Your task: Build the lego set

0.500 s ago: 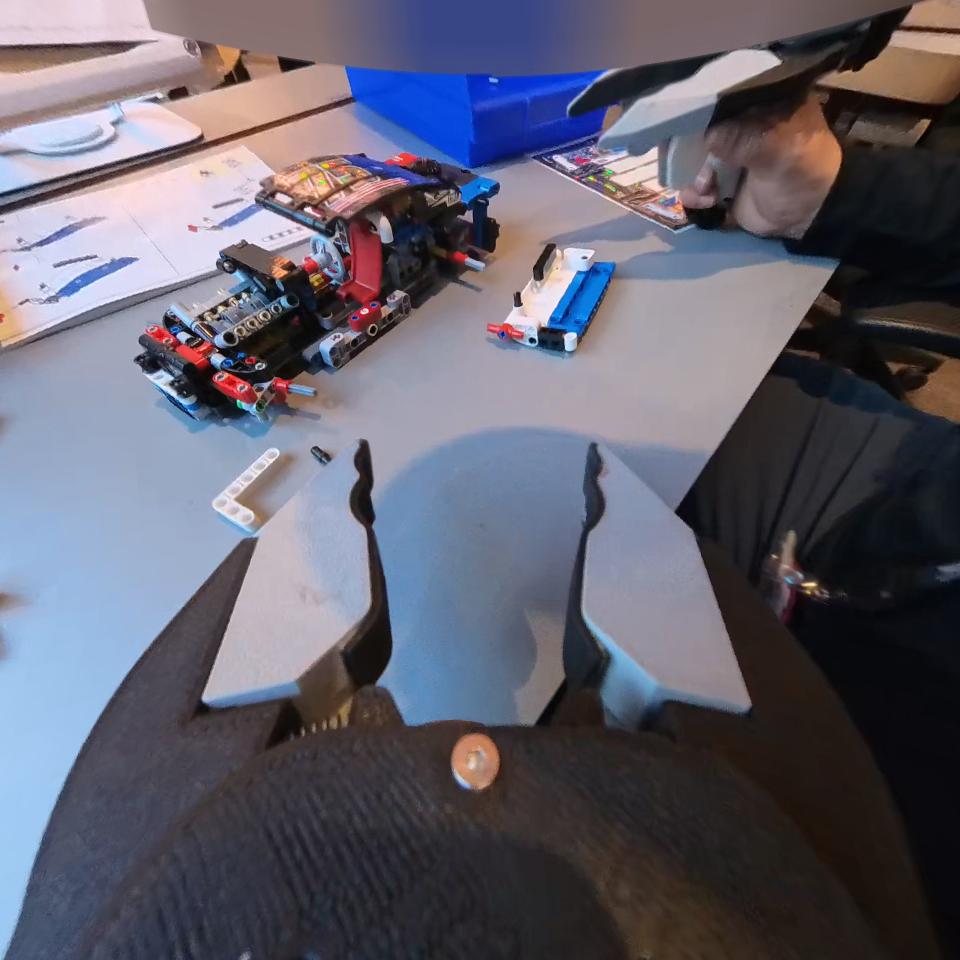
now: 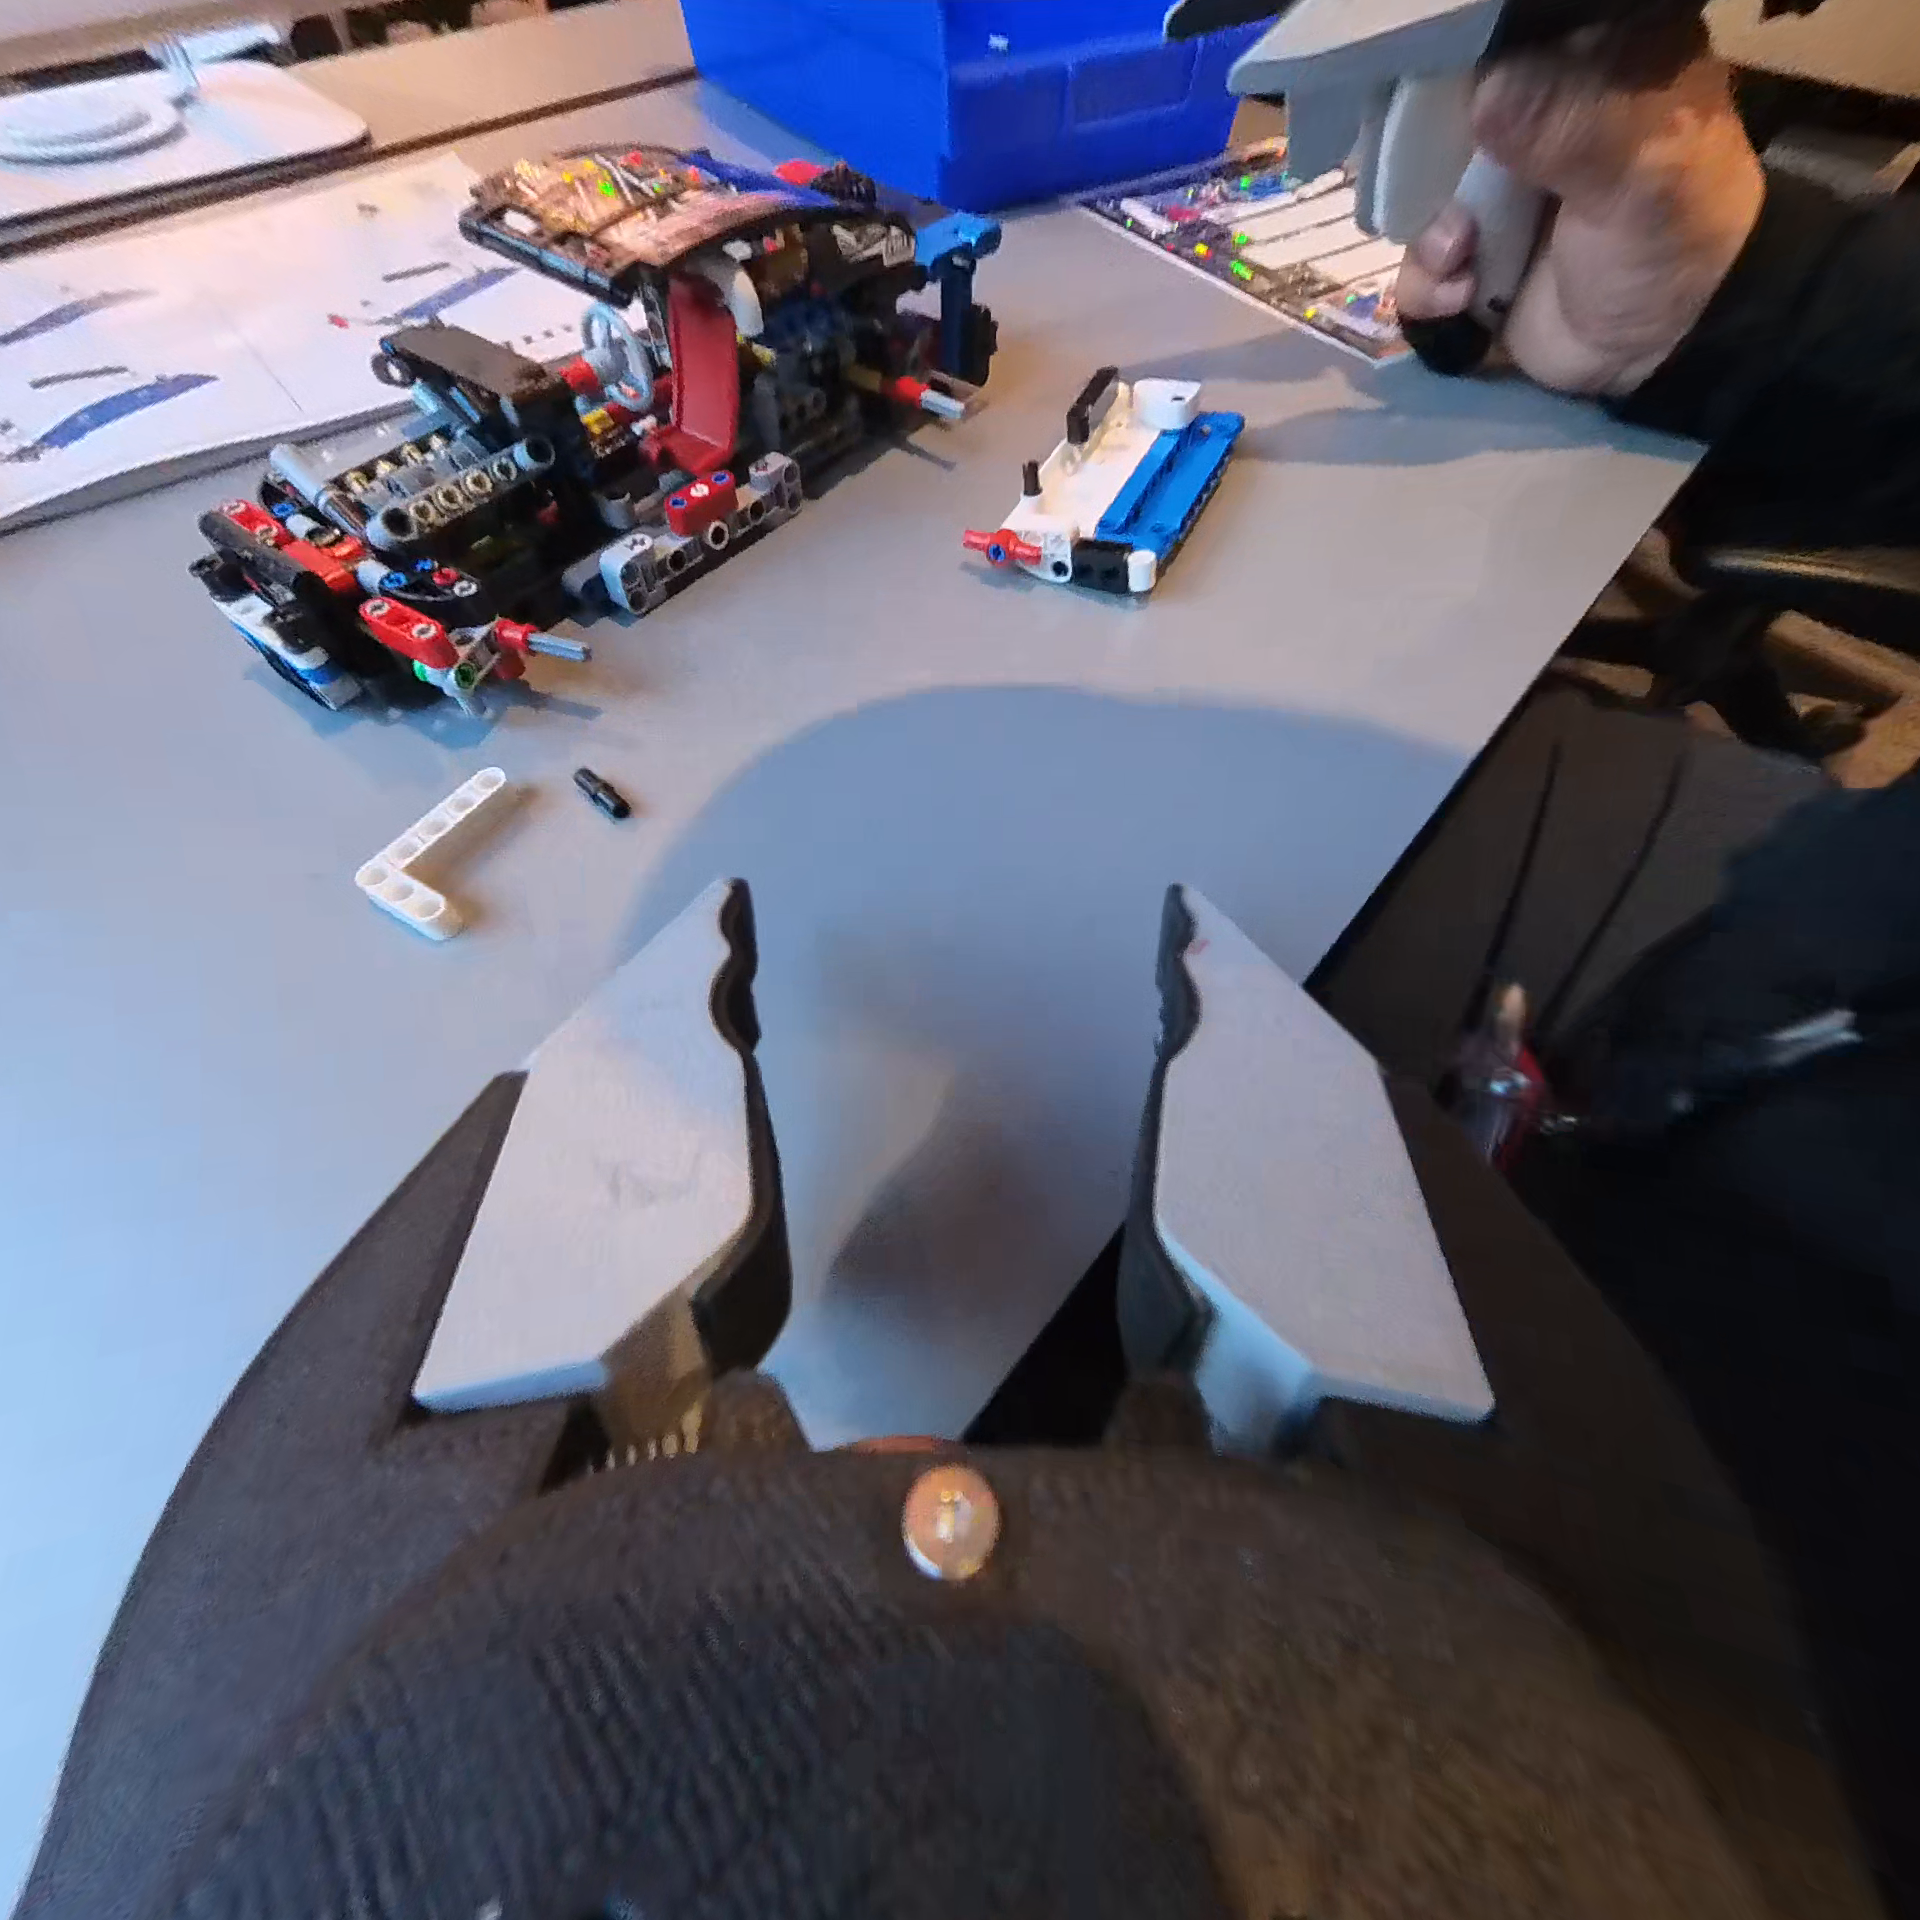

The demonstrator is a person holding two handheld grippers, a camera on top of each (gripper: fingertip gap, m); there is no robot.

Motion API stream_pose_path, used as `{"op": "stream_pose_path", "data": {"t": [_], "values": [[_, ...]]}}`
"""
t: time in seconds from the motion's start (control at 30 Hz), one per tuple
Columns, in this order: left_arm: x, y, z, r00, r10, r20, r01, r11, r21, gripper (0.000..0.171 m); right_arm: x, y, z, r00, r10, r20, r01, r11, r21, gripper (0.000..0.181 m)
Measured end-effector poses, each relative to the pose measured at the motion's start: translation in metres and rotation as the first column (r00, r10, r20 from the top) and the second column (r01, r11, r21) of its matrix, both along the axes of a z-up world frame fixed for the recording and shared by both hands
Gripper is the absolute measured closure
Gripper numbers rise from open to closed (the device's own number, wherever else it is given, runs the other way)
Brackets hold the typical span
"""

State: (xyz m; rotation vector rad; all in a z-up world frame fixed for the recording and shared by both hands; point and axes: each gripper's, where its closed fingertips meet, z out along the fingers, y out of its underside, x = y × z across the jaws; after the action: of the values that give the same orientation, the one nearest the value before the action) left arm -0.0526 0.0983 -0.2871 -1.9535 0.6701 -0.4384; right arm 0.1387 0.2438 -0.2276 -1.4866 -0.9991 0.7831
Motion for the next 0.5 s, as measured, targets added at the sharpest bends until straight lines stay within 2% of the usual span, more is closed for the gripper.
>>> {"op": "stream_pose_path", "data": {"t": [0.1,0.23,0.3,0.37,0.5], "values": [[-0.009,0.005,0.006,0.998,0.062,-0.028,-0.062,0.998,0.005,0.122,0.001,-0.004,0.002,1.0,0.002,0.005,-0.002,0.999,0.034,0.143],[-0.034,0.022,0.025,0.987,0.145,-0.069,-0.146,0.989,-0.017,0.123,-0.007,-0.007,0.0,0.999,0.043,0.009,-0.043,0.999,0.016,0.142],[-0.049,0.038,0.032,0.982,0.127,-0.138,-0.135,0.99,-0.045,0.133,-0.011,-0.01,-0.002,0.998,0.058,0.029,-0.059,0.998,0.017,0.142],[-0.062,0.055,0.033,0.975,0.091,-0.2,-0.118,0.985,-0.124,0.134,-0.012,-0.012,-0.003,0.997,0.059,0.04,-0.06,0.998,0.032,0.143],[-0.073,0.076,0.016,0.942,-0.029,-0.335,-0.077,0.951,-0.301,0.129,-0.016,-0.016,-0.005,0.995,0.079,0.055,-0.081,0.996,0.036,0.144]]}}
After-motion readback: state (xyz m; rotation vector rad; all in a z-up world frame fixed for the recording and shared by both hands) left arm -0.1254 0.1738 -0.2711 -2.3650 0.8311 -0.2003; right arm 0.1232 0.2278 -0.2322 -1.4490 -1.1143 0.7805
